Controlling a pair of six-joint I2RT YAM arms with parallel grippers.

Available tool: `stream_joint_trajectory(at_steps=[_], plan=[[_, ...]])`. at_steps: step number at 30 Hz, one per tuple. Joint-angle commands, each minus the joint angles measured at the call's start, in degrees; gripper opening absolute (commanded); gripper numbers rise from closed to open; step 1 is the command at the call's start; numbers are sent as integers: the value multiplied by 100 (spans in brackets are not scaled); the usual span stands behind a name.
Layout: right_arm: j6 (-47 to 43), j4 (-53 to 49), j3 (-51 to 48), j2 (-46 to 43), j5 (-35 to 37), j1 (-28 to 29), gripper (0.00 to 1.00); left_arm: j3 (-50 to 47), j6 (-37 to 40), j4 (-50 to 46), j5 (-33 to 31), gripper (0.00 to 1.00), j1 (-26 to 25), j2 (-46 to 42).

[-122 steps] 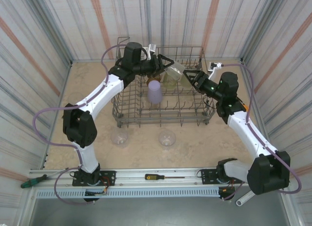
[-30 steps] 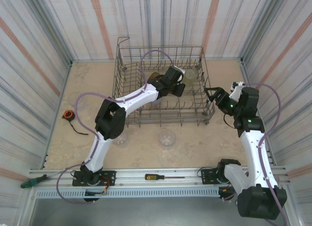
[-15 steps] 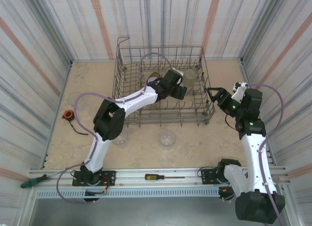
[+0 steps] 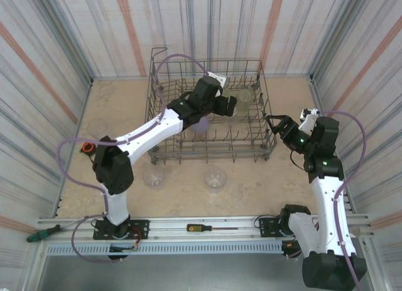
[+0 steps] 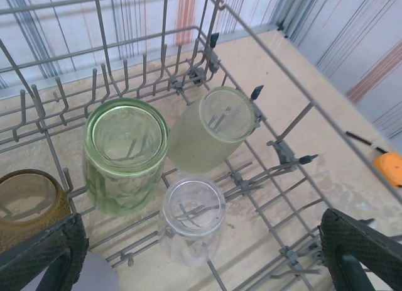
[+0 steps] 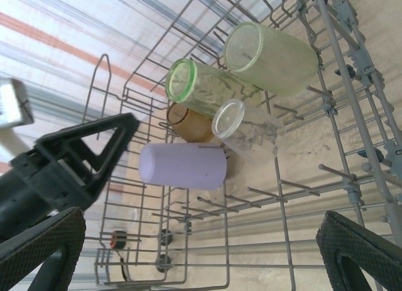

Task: Load the cups into the dish rack

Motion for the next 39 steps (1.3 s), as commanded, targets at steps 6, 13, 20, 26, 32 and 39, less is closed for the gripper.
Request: stream_joint_trajectory(at_steps=[6, 13, 20, 26, 32, 39], plan=[[189, -252, 80, -136, -179, -41, 99, -687, -215, -233, -103, 99, 5, -999], [296, -354, 6, -164, -203, 0, 99, -1054, -349, -624, -72, 99, -1, -1513], [419, -563, 62, -235, 154, 315, 99, -1439, -527, -1066, 398, 99, -98, -2120], [541, -797, 187, -195, 432, 682, 99, -1953, -691, -1209, 399, 99, -201, -2693], [693, -838, 214, -439, 1148, 1164, 99, -2259, -748, -1427, 544, 99, -333, -2942], [593, -811, 225, -359, 1263, 1453, 99, -2414, -692, -1628, 417, 99, -645, -2954]])
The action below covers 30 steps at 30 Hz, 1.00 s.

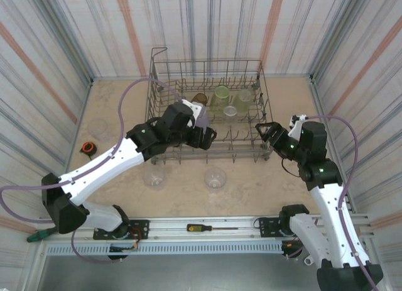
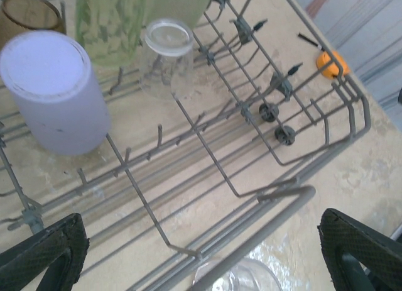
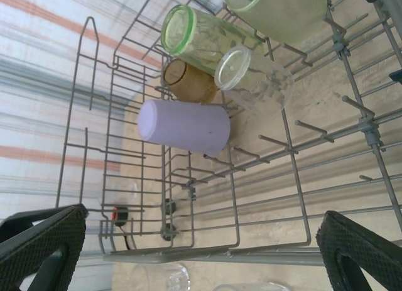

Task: Load the cups into the dish rack

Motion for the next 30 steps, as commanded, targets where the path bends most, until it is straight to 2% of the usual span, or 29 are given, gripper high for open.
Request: stream_joint_trajectory(at_steps=[1, 8, 15, 18, 26, 30], plan=[[-94, -128, 155, 33, 164, 101, 99, -121, -53, -183, -157, 99, -159, -131], [-635, -326, 67, 8, 423, 112, 99, 176, -270, -362, -381, 99, -426, 254], [-892, -378, 103, 55, 269, 101, 99, 415, -611, -537, -655, 99, -947, 699], [-990, -414, 178, 86, 113, 106, 99, 469, -835, -676, -849, 95, -1139, 810], [-1191, -451, 195, 104, -74, 93, 99, 626, -1333, -791, -1702, 92, -1932, 960], [-1228, -440, 216, 187, -153, 93, 99, 757, -1452, -1030, -2238, 94, -2091, 992]])
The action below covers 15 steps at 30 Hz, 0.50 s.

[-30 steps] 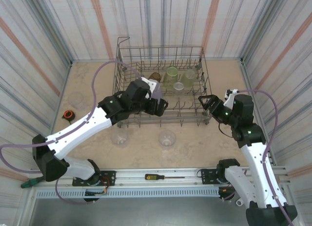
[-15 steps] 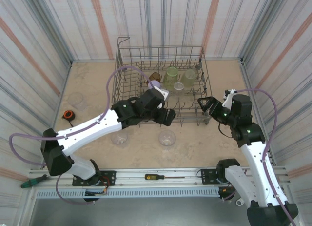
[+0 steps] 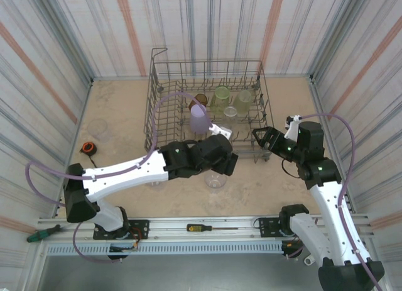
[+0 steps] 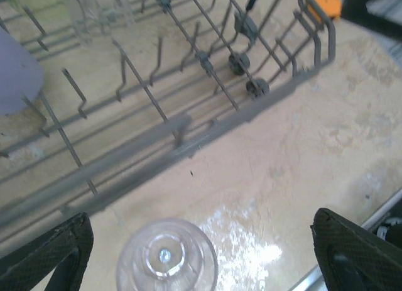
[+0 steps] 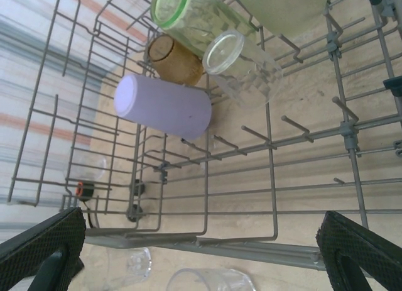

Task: Load the cups into the dish rack

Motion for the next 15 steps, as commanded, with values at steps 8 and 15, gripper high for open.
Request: stream_joint_trajectory(at_steps=[8, 15], plan=[[-319, -7, 197, 321, -145, -26, 99, 171, -292, -478, -744, 97, -44, -48], [-326, 138, 125, 472, -153, -176, 99, -61, -494, -440, -527, 93, -207, 39]])
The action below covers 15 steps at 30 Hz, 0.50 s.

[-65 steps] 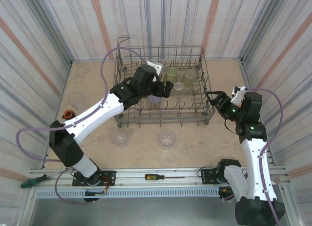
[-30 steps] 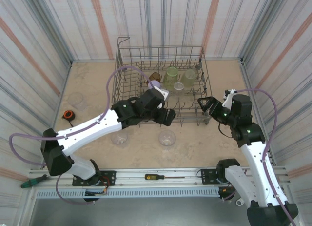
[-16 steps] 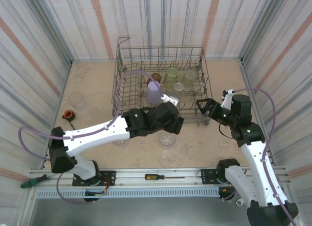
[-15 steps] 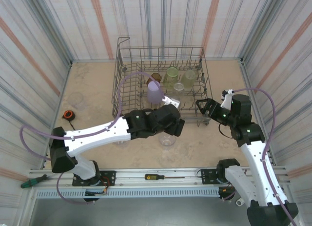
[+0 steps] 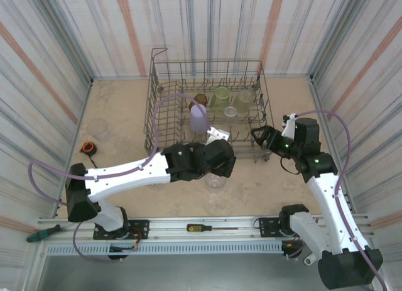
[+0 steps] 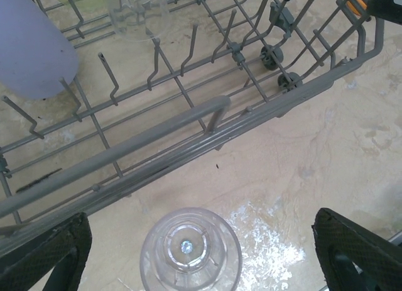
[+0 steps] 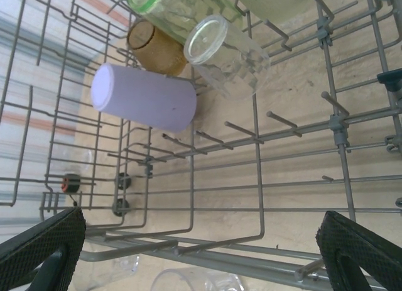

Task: Load the cups into the dish rack

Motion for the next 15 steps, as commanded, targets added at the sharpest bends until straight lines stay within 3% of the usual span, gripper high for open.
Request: stream_joint_trajectory(at_steps=[1, 8, 15], plan=[[-134, 113, 106, 15, -108, -115, 99, -116, -192, -82, -3, 92, -106, 33], [-175, -107, 118, -161, -236, -373, 99, -180, -192, 1, 355, 83, -134, 335], [-239, -305, 78, -321, -289, -592, 99, -217, -109, 162, 623, 83, -152, 600]])
